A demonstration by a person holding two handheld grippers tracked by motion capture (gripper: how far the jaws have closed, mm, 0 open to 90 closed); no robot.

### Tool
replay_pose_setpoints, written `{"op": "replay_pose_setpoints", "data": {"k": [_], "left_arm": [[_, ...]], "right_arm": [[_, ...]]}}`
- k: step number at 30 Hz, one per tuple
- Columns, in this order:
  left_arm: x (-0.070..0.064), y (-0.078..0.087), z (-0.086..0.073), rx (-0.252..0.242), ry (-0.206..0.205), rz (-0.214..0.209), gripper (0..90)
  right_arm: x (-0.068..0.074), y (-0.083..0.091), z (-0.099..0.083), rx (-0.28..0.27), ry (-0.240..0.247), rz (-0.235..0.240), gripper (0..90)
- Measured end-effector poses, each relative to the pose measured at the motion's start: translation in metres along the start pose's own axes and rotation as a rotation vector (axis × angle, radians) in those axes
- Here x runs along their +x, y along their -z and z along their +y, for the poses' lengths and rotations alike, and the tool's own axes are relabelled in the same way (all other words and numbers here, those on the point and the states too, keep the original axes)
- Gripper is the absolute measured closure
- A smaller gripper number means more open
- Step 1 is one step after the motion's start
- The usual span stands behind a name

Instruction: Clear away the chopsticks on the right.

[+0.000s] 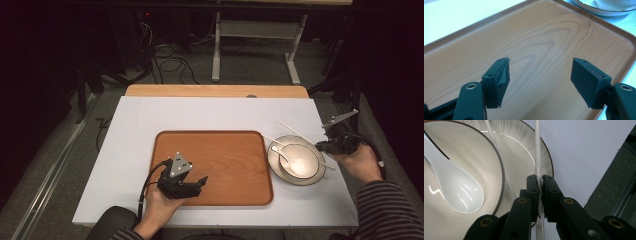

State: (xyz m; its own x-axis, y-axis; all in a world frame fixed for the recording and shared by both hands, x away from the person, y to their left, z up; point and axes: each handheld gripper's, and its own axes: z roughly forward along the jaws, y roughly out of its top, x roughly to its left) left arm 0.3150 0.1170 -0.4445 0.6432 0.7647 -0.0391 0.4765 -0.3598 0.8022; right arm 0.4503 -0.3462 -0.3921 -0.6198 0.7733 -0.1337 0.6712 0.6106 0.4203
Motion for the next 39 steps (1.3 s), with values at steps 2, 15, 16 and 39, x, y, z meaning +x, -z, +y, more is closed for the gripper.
{"op": "replay_pose_setpoints", "data": {"k": [2,15,16,39], "left_arm": [[0.0,0.0,0.0,-0.001,-0.001,0.0,31.9],[0.0,0.0,0.002,-0.005,-0.007,-0.005,32.1],[0.0,0.0,0.002,-0.006,-0.008,-0.004,32.0],[-0.001,-0.001,0.005,-0.01,-0.016,-0.011,32.4]], "right_arm": [[0.001,0.003,0.0,-0.007,0.002,0.003,86.6],[0.004,0.018,-0.001,-0.055,-0.017,0.014,86.6],[0.005,0.021,-0.001,-0.066,-0.017,0.014,86.7],[0.108,0.081,0.005,-0.18,0.091,0.055,86.4]]}}
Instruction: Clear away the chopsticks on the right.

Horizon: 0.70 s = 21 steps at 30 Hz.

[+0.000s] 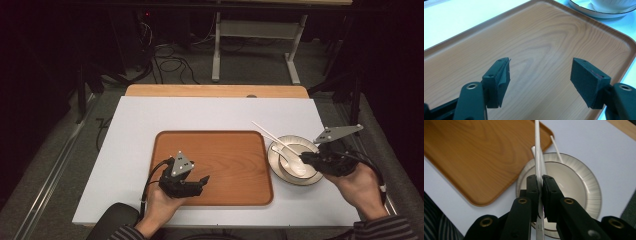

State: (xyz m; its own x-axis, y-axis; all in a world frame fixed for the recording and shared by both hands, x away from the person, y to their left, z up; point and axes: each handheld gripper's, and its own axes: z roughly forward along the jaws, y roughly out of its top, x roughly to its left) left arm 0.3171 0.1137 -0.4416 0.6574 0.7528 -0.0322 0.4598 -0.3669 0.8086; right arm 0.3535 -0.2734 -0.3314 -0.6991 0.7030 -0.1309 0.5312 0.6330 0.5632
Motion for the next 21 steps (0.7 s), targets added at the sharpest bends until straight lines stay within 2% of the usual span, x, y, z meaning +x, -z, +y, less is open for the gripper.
{"op": "replay_pose_setpoints", "data": {"k": [5,10,16,21], "left_arm": [[0.002,0.0,0.001,-0.008,0.007,-0.003,32.6],[0.0,-0.002,0.002,-0.005,-0.003,-0.014,32.6],[0.0,-0.001,0.002,-0.008,-0.005,-0.015,32.6],[0.0,0.002,0.002,-0.017,-0.006,-0.018,32.5]], "right_arm": [[0.023,-0.013,0.004,0.003,-0.002,0.027,86.4],[0.044,-0.036,0.01,0.029,0.013,0.039,86.3],[0.06,-0.067,0.017,0.07,0.013,0.051,86.3],[0.068,-0.095,0.022,0.126,0.013,0.037,86.3]]}}
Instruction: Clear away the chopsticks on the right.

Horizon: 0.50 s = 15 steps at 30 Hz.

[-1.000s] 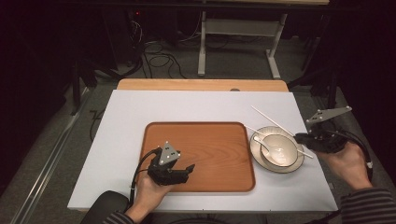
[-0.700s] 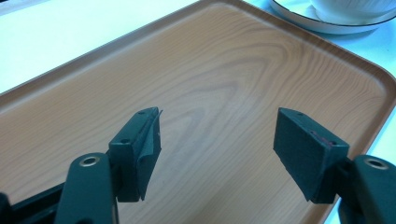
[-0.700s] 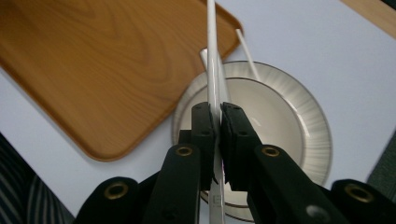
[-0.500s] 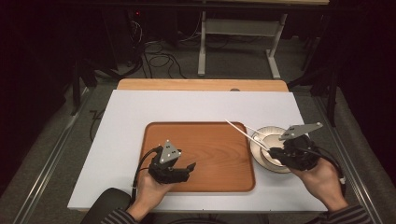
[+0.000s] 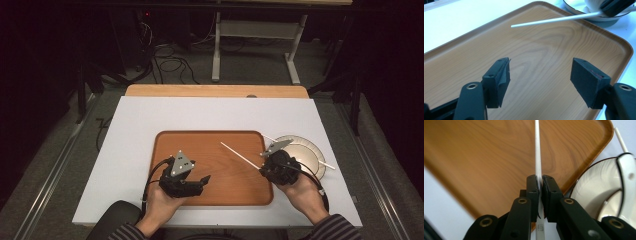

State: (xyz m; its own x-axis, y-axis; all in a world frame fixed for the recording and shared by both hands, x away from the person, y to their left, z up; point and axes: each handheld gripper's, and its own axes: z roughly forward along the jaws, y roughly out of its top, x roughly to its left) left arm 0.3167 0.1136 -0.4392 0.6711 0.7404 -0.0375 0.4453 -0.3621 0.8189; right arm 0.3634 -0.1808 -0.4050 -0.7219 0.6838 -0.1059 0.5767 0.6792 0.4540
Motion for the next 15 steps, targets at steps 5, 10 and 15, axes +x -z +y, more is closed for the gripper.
{"op": "replay_pose_setpoints", "data": {"k": [5,10,15], "left_arm": [[0.0,0.001,-0.001,0.001,-0.002,0.003,32.4],[-0.001,0.001,-0.001,0.002,-0.004,0.005,32.4],[-0.001,0.0,-0.001,0.004,-0.006,0.005,32.3]], "right_arm": [[0.003,-0.022,0.004,0.035,-0.031,-0.005,86.2],[0.007,-0.039,0.005,0.059,-0.04,0.007,86.1],[0.009,-0.048,0.003,0.063,-0.053,0.026,85.7]]}}
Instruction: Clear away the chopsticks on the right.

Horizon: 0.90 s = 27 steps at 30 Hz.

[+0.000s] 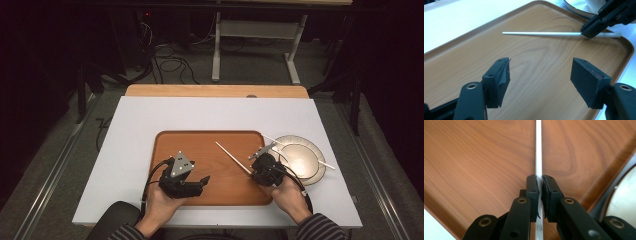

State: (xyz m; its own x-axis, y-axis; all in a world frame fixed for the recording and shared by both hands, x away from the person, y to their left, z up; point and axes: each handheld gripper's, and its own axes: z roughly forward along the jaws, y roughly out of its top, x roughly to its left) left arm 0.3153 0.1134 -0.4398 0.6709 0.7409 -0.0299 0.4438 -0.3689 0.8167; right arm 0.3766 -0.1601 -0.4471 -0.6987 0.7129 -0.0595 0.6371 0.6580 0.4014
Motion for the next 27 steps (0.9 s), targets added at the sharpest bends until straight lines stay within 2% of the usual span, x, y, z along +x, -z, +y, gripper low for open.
{"op": "replay_pose_setpoints", "data": {"k": [3,5,11,17,27], "left_arm": [[-0.0002,0.0001,-0.0002,0.0,-0.002,0.001,32.4],[-0.0003,0.0001,-0.0004,0.001,-0.002,0.001,32.3],[-0.0004,0.0001,-0.0006,0.002,-0.003,0.004,32.3],[-0.0001,0.0007,-0.001,0.002,-0.001,0.005,32.3],[0.0001,0.0014,-0.0014,0.0,0.002,0.01,32.3]], "right_arm": [[-0.0004,-0.0051,-0.0024,0.011,-0.008,0.009,85.2],[-0.0021,-0.0052,-0.0042,0.003,-0.026,0.019,84.9],[-0.004,-0.0051,-0.0067,-0.011,-0.032,0.017,82.0],[-0.0043,-0.0042,-0.0093,-0.013,-0.033,-0.017,83.5],[-0.0072,-0.0034,-0.0107,-0.01,-0.048,-0.043,82.8]]}}
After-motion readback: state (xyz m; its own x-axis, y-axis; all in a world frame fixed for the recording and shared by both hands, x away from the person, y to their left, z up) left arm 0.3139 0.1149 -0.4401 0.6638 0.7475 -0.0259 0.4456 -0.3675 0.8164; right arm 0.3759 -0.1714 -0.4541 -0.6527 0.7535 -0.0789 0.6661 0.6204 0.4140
